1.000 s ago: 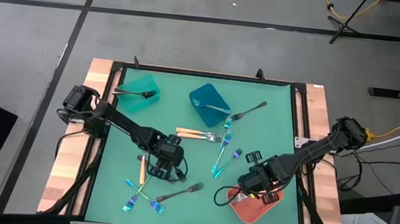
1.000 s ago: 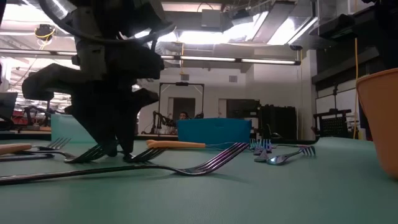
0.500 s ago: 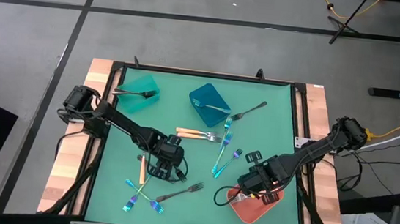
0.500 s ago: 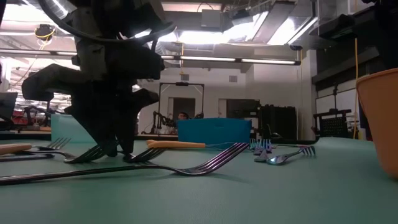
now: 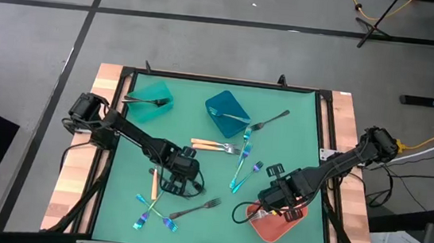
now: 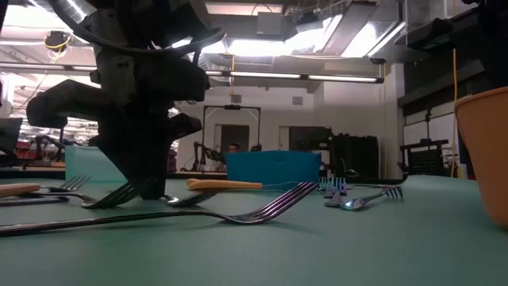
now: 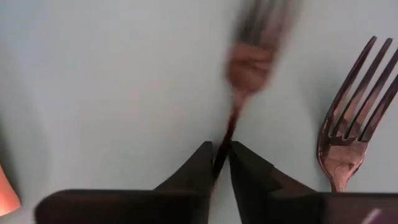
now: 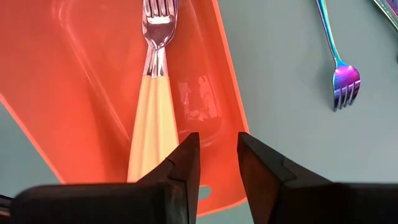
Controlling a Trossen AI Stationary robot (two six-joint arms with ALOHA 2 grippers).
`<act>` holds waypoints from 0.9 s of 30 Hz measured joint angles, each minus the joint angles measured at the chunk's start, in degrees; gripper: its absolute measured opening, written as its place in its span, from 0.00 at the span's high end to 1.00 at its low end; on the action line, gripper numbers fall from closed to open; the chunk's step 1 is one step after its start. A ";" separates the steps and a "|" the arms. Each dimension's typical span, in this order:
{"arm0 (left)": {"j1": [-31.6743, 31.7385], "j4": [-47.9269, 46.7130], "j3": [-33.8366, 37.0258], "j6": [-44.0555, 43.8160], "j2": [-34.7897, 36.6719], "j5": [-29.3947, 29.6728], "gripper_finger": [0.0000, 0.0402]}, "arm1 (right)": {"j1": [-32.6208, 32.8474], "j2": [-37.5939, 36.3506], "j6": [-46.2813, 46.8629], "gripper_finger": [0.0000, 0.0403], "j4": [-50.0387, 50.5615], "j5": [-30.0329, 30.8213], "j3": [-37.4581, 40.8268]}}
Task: Sort silverware by color (type)
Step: Put the black fork into the green bin
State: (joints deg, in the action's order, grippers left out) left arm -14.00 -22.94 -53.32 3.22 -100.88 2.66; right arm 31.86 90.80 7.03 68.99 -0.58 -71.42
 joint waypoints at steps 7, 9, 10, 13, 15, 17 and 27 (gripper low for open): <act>0.00 0.03 0.00 -0.05 -0.01 0.23 0.98 | 0.07 0.00 0.06 0.76 2.41 0.02 0.00; 0.00 0.03 0.00 -0.04 -0.01 0.23 0.99 | 0.07 -0.11 0.06 0.76 3.94 1.34 0.00; 0.02 0.02 0.00 -0.06 -0.01 0.23 0.99 | 0.07 -0.32 0.15 0.76 4.61 2.68 0.04; 0.02 0.01 0.02 -0.14 0.13 0.23 0.98 | 0.07 -2.26 1.53 0.76 5.33 5.98 0.04; 0.02 0.01 0.02 -0.96 0.24 0.23 0.98 | 0.07 -4.06 2.02 0.76 5.48 7.53 0.04; 0.07 -0.22 -0.32 -2.01 0.24 0.21 0.98 | 0.07 -5.86 2.55 0.76 5.32 9.43 0.04; 0.73 -5.62 -7.66 -2.86 0.08 1.45 0.98 | 0.07 -16.60 8.79 0.76 3.08 18.60 6.63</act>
State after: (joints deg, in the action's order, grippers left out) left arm -13.27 -28.57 -60.98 0.36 -100.79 4.12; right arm 31.92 74.20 15.82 72.07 18.02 -64.79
